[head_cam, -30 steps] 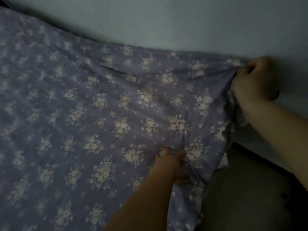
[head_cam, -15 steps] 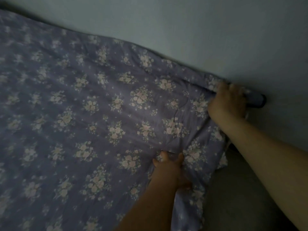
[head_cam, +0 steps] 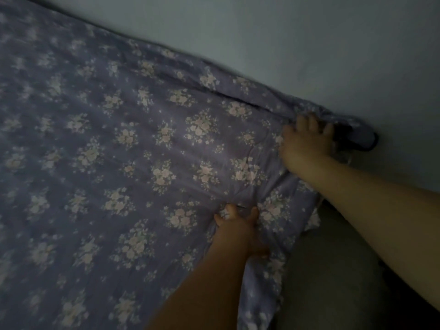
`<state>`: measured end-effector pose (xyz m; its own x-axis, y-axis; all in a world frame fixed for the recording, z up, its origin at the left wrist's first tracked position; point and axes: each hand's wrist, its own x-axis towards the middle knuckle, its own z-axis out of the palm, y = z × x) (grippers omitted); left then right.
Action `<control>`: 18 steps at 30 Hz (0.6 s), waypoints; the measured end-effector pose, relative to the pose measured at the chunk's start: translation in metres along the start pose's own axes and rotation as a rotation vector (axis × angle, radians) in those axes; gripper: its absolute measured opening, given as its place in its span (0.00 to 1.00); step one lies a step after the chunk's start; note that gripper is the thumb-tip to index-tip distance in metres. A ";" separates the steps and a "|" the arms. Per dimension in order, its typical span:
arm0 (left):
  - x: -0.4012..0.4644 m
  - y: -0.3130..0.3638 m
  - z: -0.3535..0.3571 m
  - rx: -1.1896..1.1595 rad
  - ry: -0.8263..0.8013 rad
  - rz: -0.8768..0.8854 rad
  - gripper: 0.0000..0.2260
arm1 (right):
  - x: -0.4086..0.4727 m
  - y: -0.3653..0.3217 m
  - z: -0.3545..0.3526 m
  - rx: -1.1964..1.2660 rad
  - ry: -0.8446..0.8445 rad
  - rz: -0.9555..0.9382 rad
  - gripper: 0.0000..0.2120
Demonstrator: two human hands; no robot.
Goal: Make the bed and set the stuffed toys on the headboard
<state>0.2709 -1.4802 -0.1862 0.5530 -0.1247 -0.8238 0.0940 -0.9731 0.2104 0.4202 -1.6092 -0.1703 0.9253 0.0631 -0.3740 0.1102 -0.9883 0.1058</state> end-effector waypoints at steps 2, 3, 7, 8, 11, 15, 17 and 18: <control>-0.004 0.002 -0.003 0.025 -0.008 0.009 0.43 | -0.020 -0.010 0.008 0.079 0.006 -0.229 0.27; -0.005 0.003 -0.004 0.038 -0.006 0.017 0.43 | -0.032 -0.012 0.015 0.126 -0.088 -0.326 0.29; -0.015 0.005 -0.010 0.064 -0.028 0.026 0.41 | -0.064 0.004 0.043 -0.082 -0.299 -0.414 0.36; -0.018 0.005 -0.010 0.032 -0.049 0.004 0.41 | -0.069 0.007 0.044 -0.097 -0.307 -0.384 0.35; -0.025 0.003 0.003 -0.135 -0.069 -0.073 0.41 | -0.081 0.005 0.040 -0.102 -0.355 -0.289 0.29; -0.046 0.004 0.034 -0.146 -0.051 -0.036 0.39 | -0.107 0.005 0.037 -0.084 -0.413 -0.254 0.28; -0.069 0.005 0.044 -0.114 -0.056 0.039 0.33 | -0.122 0.008 0.038 -0.004 -0.433 -0.241 0.22; -0.081 0.007 0.044 -0.104 -0.048 0.071 0.29 | -0.129 0.010 0.036 0.027 -0.443 -0.218 0.20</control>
<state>0.1903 -1.4853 -0.1409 0.5214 -0.2039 -0.8286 0.1430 -0.9364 0.3204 0.2885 -1.6319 -0.1543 0.6374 0.2097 -0.7415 0.2695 -0.9622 -0.0404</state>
